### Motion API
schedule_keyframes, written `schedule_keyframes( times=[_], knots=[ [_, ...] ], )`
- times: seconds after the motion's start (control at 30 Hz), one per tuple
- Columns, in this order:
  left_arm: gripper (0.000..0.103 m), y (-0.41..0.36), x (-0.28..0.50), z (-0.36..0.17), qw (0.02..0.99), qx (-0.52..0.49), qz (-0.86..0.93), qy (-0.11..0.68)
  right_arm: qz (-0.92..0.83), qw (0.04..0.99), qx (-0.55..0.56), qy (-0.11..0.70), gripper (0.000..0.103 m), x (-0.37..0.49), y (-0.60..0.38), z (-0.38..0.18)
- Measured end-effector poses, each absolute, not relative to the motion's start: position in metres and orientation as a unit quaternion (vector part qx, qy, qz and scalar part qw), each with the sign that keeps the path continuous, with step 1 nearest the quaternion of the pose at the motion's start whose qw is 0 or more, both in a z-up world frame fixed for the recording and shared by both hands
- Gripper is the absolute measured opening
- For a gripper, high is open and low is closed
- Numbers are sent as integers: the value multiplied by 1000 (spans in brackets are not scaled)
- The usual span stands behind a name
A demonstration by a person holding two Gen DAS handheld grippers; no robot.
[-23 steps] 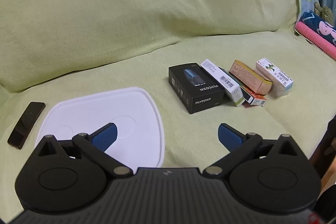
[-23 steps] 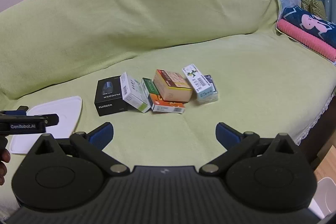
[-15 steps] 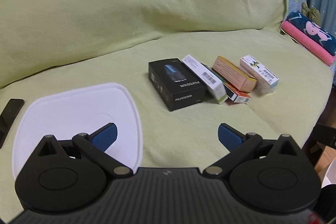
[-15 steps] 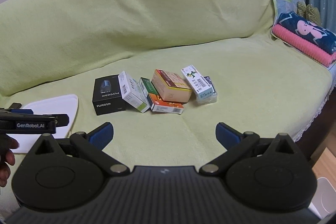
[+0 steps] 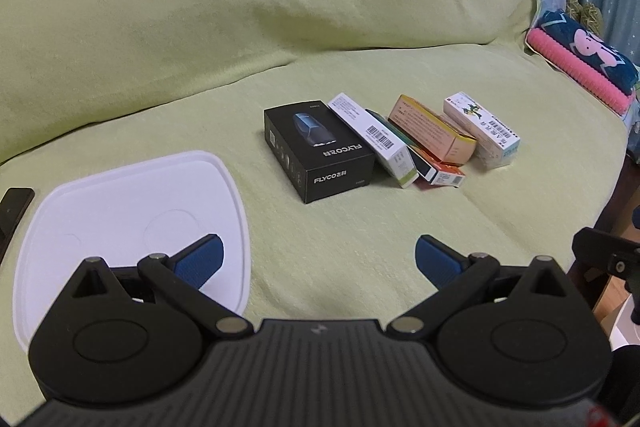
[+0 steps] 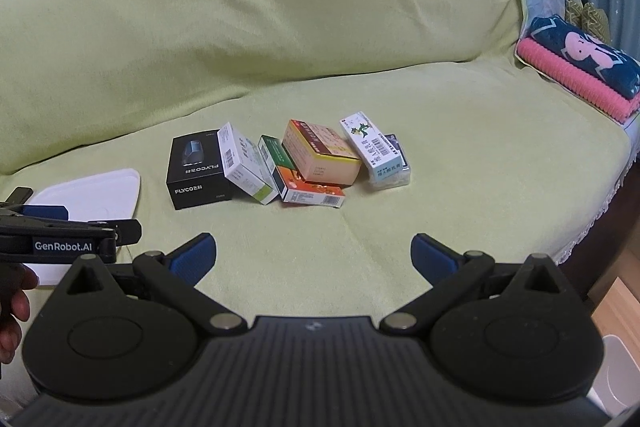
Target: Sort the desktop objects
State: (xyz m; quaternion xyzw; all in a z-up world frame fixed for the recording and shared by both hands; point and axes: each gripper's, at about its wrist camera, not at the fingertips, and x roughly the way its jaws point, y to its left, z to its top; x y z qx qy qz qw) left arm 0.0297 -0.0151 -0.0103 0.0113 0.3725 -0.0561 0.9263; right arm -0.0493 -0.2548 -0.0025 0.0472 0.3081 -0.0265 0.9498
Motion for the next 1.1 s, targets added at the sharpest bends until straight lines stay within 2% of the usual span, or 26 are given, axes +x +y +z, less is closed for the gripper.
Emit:
schedule_keyframes(
  times=[0.33, 1.1],
  knots=[
    [103, -23, 28, -3, 926, 14, -64, 372, -40, 954, 40, 295, 103, -47, -256, 12],
    [103, -33, 28, -2, 924, 21, -76, 374, -57, 949, 60, 303, 103, -53, -273, 7]
  ],
)
